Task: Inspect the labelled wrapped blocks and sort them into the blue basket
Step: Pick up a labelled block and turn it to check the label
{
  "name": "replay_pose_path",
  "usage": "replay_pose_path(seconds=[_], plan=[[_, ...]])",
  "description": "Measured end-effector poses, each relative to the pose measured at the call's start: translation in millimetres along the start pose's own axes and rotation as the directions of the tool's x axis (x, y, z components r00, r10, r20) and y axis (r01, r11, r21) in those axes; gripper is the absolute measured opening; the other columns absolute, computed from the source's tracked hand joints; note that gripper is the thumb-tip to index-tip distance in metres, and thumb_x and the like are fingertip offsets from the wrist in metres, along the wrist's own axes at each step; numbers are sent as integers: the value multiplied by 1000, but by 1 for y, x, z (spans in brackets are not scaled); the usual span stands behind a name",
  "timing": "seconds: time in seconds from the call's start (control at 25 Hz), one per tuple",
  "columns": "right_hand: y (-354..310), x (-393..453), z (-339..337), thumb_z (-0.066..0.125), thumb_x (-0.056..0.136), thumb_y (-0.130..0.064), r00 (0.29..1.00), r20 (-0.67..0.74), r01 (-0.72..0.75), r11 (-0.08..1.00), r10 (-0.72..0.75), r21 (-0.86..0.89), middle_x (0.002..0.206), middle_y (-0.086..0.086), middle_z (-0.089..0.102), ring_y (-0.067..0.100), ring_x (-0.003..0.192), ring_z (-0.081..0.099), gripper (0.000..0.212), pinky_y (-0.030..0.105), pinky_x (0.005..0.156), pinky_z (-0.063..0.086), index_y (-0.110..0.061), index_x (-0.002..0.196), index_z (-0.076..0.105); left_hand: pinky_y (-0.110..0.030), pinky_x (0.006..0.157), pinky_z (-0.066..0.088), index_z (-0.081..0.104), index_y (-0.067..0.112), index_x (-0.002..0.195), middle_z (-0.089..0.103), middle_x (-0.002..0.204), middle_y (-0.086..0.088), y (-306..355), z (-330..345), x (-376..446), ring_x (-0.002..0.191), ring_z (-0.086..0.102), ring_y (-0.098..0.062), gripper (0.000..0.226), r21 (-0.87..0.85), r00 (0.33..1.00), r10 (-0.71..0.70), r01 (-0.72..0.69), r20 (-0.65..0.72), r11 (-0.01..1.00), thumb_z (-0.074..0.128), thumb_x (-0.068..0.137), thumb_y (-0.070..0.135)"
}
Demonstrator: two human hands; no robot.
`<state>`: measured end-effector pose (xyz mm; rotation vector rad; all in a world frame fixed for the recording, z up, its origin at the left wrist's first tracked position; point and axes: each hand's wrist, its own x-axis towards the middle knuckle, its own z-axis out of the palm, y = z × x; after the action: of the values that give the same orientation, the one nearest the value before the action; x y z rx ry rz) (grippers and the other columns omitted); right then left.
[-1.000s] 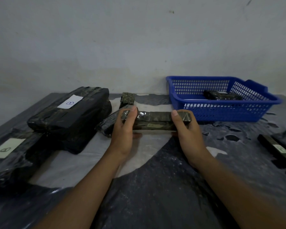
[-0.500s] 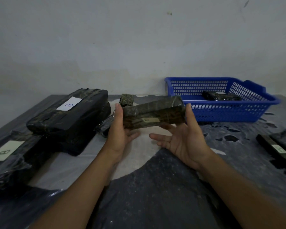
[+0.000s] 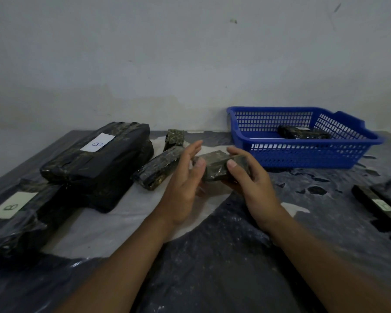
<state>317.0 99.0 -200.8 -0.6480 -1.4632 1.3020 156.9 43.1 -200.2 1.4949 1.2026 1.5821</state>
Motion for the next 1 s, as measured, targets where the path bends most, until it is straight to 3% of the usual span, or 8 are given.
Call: replay_pose_path(seconds=[0.12, 0.24, 0.32, 0.48, 0.6, 0.72, 0.84, 1.0], plan=[[3, 2, 1, 61, 91, -40, 998, 39, -55, 995, 52, 86, 136, 9, 65, 25, 122, 67, 48, 37, 94, 58, -23, 136, 64, -25, 85, 54, 40, 29, 144, 52, 139, 14, -1, 3, -2, 117, 62, -1, 48, -11, 997, 20, -19, 74, 1000, 44, 98, 42], [0, 0, 2, 56, 91, -38, 995, 49, -93, 987, 88, 128, 139, 7, 63, 23, 126, 64, 49, 30, 90, 58, -26, 138, 63, -23, 79, 53, 43, 18, 138, 58, 129, 2, -2, 0, 0, 108, 65, -9, 43, -48, 998, 26, -24, 51, 999, 42, 100, 37], [0, -1, 4, 56, 90, -38, 994, 50, -104, 985, 98, 141, 139, 6, 63, 22, 127, 63, 50, 28, 90, 58, -28, 138, 62, -21, 78, 52, 45, 14, 137, 59, 126, 2, -2, -1, 1, 105, 64, -8, 41, -27, 999, 45, -44, 17, 999, 44, 100, 32], [-1, -2, 7, 59, 89, -39, 996, 41, -78, 989, 74, 125, 136, 5, 65, 17, 120, 68, 51, 27, 90, 57, -26, 139, 60, -17, 83, 50, 50, 15, 136, 62, 121, 13, -2, 1, 0, 107, 63, -3, 39, 67, 996, 91, -91, -1, 994, 52, 99, 27], [-1, -3, 9, 68, 94, -41, 999, 22, -36, 993, 34, 116, 132, 7, 68, 18, 114, 71, 46, 30, 90, 58, -23, 136, 61, -16, 86, 49, 52, 14, 135, 62, 127, 2, -1, 1, 0, 110, 63, -5, 38, 125, 993, 119, -118, 0, 985, 53, 99, 27], [-2, -3, 10, 65, 88, -40, 1000, 11, -2, 997, 1, 80, 128, 9, 69, 23, 113, 72, 44, 34, 92, 60, -22, 128, 65, -21, 93, 51, 53, 13, 133, 61, 127, -2, -3, 1, 2, 114, 63, -11, 37, 178, 987, 159, -157, 5, 971, 53, 100, 31], [-3, -2, 8, 65, 87, -37, 1000, -15, 28, 998, -28, 52, 122, 9, 71, 22, 109, 73, 41, 31, 87, 61, -19, 124, 67, -20, 94, 51, 51, 13, 131, 61, 123, -1, -6, 4, 4, 112, 62, -7, 35, 261, 981, 191, -181, -12, 948, 51, 101, 31], [-2, -1, 7, 64, 92, -29, 998, -16, 53, 998, -53, 20, 121, 11, 71, 17, 105, 74, 34, 24, 81, 60, -15, 123, 67, -31, 98, 53, 49, 16, 131, 61, 125, -3, -11, 5, 6, 114, 62, -12, 34, 271, 984, 177, -167, -11, 948, 49, 102, 34]])
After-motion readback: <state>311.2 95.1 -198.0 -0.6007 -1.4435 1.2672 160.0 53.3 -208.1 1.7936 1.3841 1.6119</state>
